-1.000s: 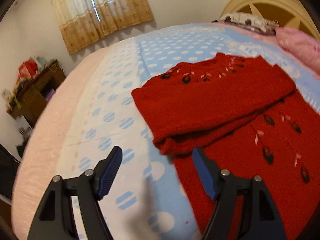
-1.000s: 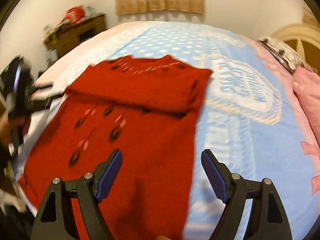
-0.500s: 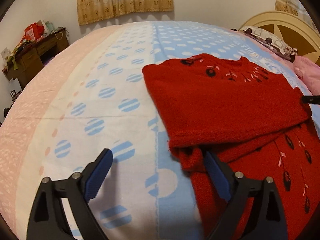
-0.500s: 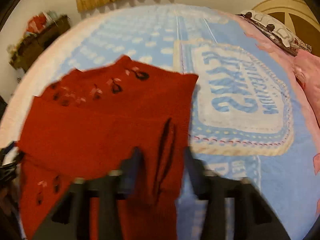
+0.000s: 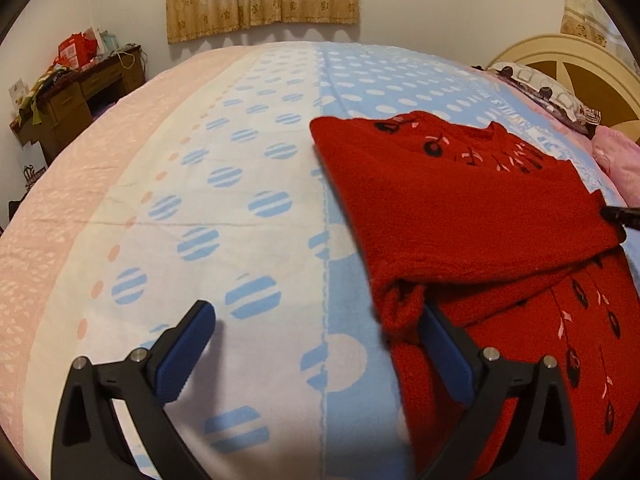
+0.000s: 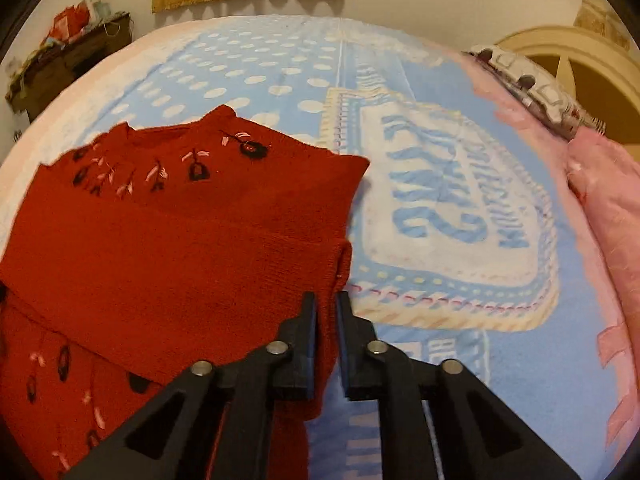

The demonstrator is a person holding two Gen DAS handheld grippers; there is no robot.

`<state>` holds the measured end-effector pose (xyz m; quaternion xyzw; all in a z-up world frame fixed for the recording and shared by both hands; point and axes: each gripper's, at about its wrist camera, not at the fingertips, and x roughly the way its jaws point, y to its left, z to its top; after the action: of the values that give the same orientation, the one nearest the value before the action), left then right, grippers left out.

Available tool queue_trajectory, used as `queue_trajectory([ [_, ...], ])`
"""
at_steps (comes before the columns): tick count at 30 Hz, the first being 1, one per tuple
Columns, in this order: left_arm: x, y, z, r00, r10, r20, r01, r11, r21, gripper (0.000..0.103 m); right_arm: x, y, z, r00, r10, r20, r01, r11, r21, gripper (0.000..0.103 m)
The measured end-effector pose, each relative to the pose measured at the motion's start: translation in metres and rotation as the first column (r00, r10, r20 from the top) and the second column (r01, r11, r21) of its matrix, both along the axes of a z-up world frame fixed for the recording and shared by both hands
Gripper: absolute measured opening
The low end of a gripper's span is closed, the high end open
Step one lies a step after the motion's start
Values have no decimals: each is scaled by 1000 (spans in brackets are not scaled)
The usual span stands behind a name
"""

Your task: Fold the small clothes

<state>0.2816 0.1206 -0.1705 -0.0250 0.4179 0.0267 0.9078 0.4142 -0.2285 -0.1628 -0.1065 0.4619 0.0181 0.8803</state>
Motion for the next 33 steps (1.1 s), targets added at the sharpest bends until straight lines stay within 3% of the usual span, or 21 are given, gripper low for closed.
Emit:
queue_trajectory([
  [1, -5, 0, 5, 1000, 6, 4, -6, 1000, 0, 102, -3, 2, 3, 1000, 8, 11, -8, 1000, -16, 33],
  [2, -14, 0, 15, 999, 0, 47, 0, 1000, -7, 102, -7, 3, 6, 1000, 18, 22, -17, 1000, -20, 58],
  [3, -22, -1, 24, 996, -2, 89, 3, 1000, -9, 102, -12, 4, 13, 999, 30, 41, -30, 1000, -4, 67],
  [5, -35, -4, 46, 986, -3, 164, 3, 1000, -2, 102, -22, 8, 27, 994, 67, 87, -71, 997, 44, 66],
  [8, -26, -9, 63, 980, -17, 197, 17, 1000, -1, 103, -26, 23, 34, 987, 135, 92, -146, 981, 126, 66],
  [10, -6, -17, 59, 985, -21, 173, 9, 998, 68, 103, -23, 35, 31, 984, 162, 77, -174, 969, 174, 66],
  [13, 26, -23, 35, 995, 13, 95, -31, 980, 195, 103, -17, 41, 16, 987, 154, 51, -160, 973, 168, 66],
  [15, 36, -18, 13, 999, 36, 21, -40, 972, 233, 103, -12, 36, -3, 992, 126, -22, -121, 979, 162, 66],
  [16, 34, -14, 6, 999, 39, 15, -42, 976, 212, 103, -11, 35, -14, 991, 121, -58, -112, 984, 140, 66],
  [20, 28, 3, 2, 999, 41, 18, -43, 993, 106, 103, -22, 33, -10, 990, 140, 1, -139, 984, 109, 67],
  [23, 28, 5, 1, 999, 44, 17, -45, 995, 84, 103, -30, 29, 1, 991, 121, 62, -128, 981, 143, 67],
  [26, 21, 3, 4, 998, 53, 21, -54, 996, 72, 103, -24, 29, -16, 993, 115, -27, -111, 986, 128, 67],
  [31, 7, 1, 13, 998, 63, 23, -64, 998, 4, 103, -37, 27, -4, 993, 110, 38, -115, 980, 162, 67],
  [33, 3, -1, 13, 998, 56, 17, -56, 998, 2, 103, -37, 30, -10, 992, 127, 20, -128, 985, 114, 67],
])
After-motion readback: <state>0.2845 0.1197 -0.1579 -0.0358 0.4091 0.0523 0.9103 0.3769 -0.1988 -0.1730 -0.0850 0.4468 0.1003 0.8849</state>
